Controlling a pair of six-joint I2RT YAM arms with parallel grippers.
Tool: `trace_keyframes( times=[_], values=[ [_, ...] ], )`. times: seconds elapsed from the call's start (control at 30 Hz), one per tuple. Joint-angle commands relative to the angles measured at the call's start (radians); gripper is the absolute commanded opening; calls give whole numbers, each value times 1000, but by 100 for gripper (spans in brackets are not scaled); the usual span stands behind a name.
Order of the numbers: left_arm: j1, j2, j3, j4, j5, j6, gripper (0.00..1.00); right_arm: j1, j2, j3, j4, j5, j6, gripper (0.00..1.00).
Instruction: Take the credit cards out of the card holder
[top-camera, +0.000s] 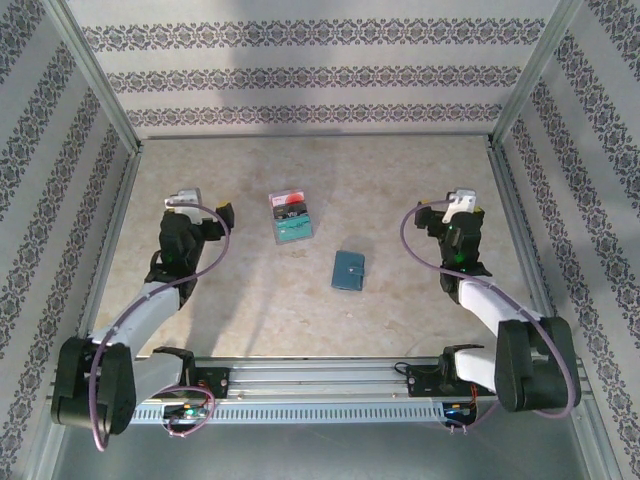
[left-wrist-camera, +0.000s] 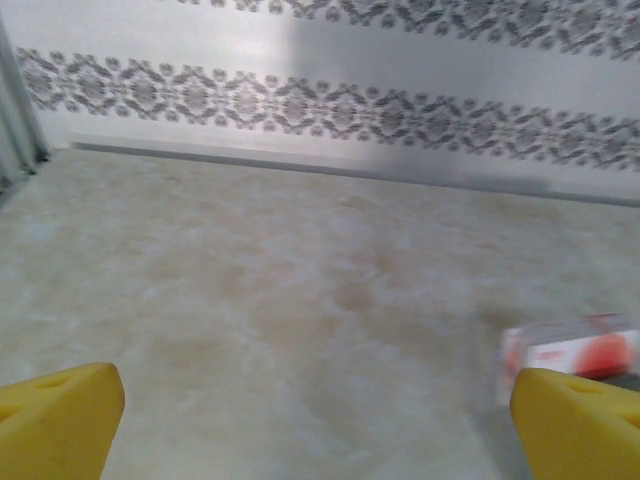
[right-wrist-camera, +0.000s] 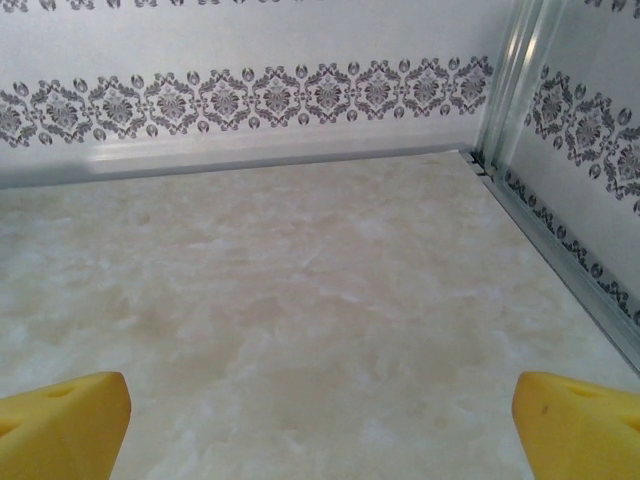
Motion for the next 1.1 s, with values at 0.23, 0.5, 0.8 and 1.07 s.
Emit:
trace_keyframes(
  times=[0.23, 0.5, 0.8, 1.07],
  values=[
    [-410, 93, 175, -480, -102, -358, 99, 74, -108, 122, -478, 105, 165, 98],
    [-577, 268, 240, -469, 73, -485, 99, 119, -168, 167, -671, 120, 268, 98],
    [-692, 512, 385, -430, 176, -459, 75, 201, -214, 185, -804, 143, 329, 98],
    [-697, 651, 478, -447, 255, -433, 65, 249, -243, 177, -840, 139, 384, 98]
  ],
)
